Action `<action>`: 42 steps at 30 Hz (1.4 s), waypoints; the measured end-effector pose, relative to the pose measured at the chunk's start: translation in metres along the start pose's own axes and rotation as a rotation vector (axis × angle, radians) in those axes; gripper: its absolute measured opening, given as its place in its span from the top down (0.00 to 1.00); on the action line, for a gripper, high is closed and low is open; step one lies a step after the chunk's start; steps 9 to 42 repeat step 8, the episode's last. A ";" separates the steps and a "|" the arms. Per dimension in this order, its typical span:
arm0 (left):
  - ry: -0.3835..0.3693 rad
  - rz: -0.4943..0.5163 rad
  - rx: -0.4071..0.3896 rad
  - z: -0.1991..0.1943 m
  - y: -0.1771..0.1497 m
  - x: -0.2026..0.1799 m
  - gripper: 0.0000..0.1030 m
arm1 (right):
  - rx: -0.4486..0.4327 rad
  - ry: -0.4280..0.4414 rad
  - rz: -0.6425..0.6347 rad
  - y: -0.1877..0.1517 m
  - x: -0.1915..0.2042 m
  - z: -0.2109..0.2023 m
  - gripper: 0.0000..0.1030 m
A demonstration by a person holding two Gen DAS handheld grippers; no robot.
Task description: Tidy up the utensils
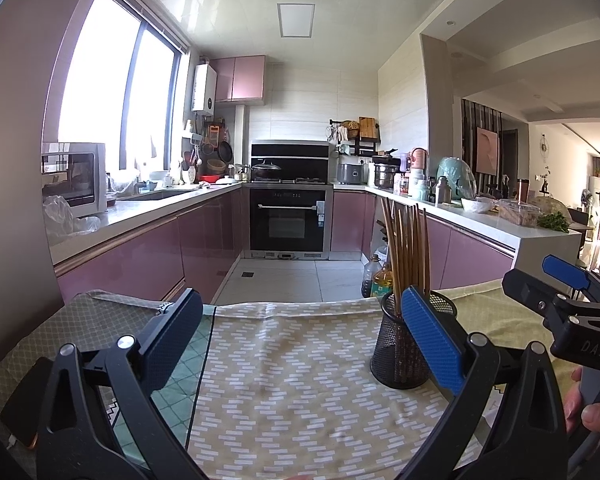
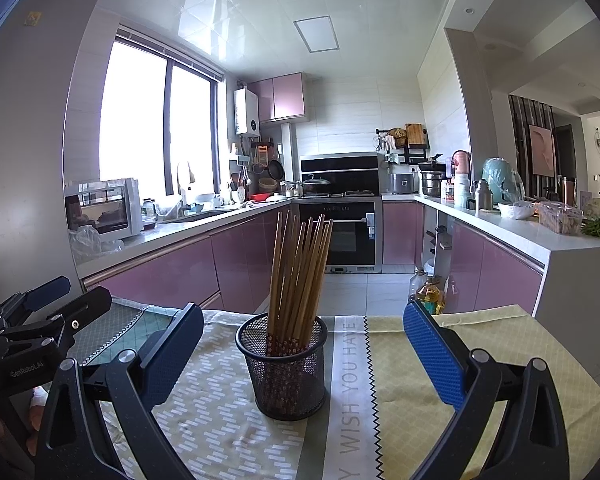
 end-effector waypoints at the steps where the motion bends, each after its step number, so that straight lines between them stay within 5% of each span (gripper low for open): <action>1: 0.006 0.000 0.012 0.002 -0.001 0.001 0.05 | 0.004 -0.005 -0.003 -0.001 -0.001 0.000 0.06; 5: 0.023 0.001 0.096 0.016 -0.015 0.011 0.05 | 0.061 -0.044 -0.010 -0.010 -0.022 0.007 0.06; 8: 0.058 0.004 0.187 0.032 -0.031 0.025 0.05 | 0.208 -0.121 0.016 -0.033 -0.063 0.025 0.06; 42: 0.058 0.004 0.187 0.032 -0.031 0.025 0.05 | 0.208 -0.121 0.016 -0.033 -0.063 0.025 0.06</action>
Point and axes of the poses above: each gripper's, at about its wrist camera, not at the fingertips, and z roughly the way its jaws point, x to its left, y to its top, the point moved 8 cm from there along z, roughly the way its jaws point, and after that the axes turned 5 degrees about x, right-handed, at the moved point
